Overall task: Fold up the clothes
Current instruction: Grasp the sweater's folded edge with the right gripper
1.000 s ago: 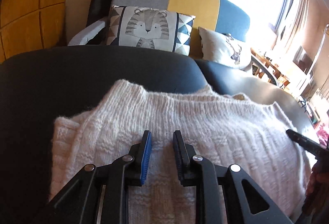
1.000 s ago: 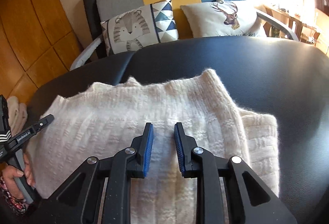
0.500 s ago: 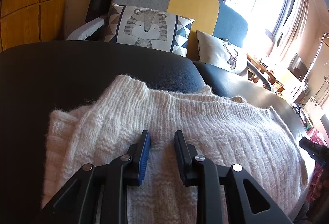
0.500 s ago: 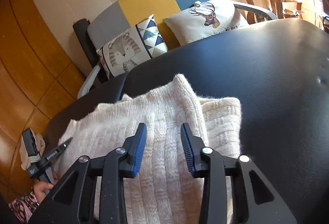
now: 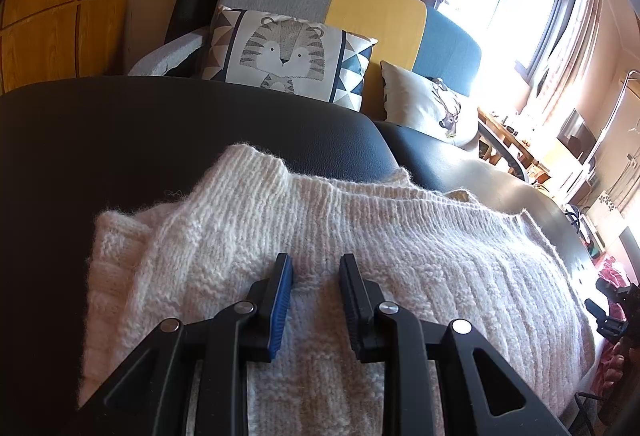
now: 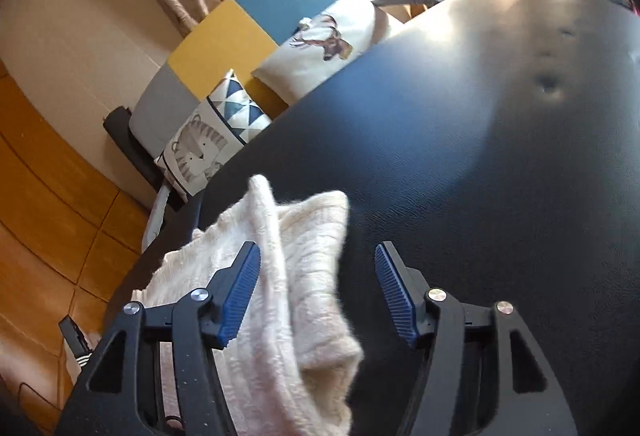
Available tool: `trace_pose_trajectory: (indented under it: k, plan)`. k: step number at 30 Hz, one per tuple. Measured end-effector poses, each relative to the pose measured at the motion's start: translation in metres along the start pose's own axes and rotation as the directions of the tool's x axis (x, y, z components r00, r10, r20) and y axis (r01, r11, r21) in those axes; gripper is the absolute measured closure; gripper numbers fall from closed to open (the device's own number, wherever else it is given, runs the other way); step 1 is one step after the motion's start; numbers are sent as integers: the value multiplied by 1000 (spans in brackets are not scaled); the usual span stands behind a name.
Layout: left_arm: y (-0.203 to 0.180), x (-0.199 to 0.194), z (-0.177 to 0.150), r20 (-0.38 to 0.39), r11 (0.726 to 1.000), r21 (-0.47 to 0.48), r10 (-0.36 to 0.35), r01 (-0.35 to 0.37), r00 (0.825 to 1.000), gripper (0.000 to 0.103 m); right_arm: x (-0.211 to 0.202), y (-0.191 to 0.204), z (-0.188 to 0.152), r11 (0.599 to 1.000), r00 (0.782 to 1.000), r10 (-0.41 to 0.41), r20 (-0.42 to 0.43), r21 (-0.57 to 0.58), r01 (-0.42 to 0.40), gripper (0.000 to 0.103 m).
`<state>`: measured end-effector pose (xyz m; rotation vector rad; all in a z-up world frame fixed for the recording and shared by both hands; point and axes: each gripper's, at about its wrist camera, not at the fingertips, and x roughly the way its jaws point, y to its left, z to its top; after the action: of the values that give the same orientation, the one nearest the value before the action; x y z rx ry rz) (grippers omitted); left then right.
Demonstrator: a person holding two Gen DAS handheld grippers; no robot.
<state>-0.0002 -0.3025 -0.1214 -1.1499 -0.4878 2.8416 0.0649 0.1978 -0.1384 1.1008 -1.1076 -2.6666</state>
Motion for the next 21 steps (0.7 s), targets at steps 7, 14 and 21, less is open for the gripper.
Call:
trace_pose_trajectory:
  k: [7, 14, 21]
  plan:
    - [-1, 0, 0, -1, 1000, -1, 2, -2, 1000, 78, 24, -15, 0, 992, 989, 98, -112, 87, -89, 40]
    - [-1, 0, 0, -1, 1000, -8, -4, 4, 1000, 78, 53, 26, -4, 989, 971, 117, -209, -65, -134, 23]
    - [-1, -3, 8, -26, 999, -48, -1, 0, 1000, 78, 63, 31, -14, 995, 986, 41, -162, -85, -56, 79]
